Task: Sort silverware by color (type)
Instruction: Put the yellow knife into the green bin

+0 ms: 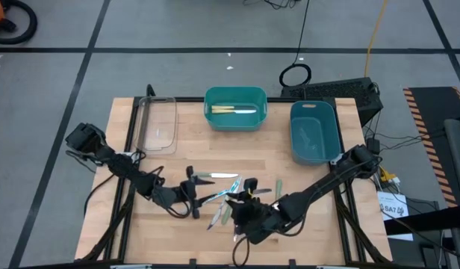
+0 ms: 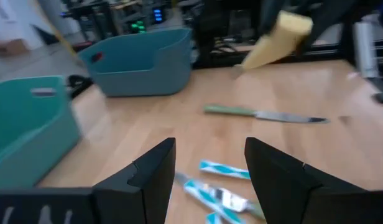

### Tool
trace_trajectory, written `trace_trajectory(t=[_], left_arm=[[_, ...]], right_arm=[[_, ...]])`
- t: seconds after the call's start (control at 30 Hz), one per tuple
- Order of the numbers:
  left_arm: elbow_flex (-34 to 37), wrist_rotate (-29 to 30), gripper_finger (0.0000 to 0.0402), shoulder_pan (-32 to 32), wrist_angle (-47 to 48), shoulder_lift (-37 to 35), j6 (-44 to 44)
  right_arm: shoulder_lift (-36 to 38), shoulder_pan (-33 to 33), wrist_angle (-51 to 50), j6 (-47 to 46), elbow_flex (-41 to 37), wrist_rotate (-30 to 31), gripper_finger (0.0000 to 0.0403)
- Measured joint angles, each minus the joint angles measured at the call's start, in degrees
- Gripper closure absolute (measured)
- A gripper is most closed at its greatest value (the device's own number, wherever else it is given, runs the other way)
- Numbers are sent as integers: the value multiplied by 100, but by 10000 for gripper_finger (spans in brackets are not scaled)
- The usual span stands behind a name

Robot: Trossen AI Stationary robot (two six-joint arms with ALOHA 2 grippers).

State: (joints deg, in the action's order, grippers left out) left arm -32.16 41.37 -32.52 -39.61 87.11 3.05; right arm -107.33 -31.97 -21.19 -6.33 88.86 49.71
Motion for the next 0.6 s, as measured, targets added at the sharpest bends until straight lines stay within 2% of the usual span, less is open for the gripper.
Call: trace_trajectory(t=[0.07,0.23,0.3,0.43,0.6], left_arm=[[-93,-256,199,-1,-29,94,22],[-270,-290,199,-96,-136,435,165],[-386,-291,199,-101,-148,621,144],[-799,-271,199,-115,-289,1067,-92],[-1411,-263,198,-121,-319,1508,-431]], right_arm=[[-10,-3,429,304,0,-23,329],[-11,-12,1118,798,0,-74,329],[-12,-8,1330,908,-2,-319,329],[-11,-6,1808,1062,-133,-775,329],[-17,-5,2316,1327,-322,-826,329]])
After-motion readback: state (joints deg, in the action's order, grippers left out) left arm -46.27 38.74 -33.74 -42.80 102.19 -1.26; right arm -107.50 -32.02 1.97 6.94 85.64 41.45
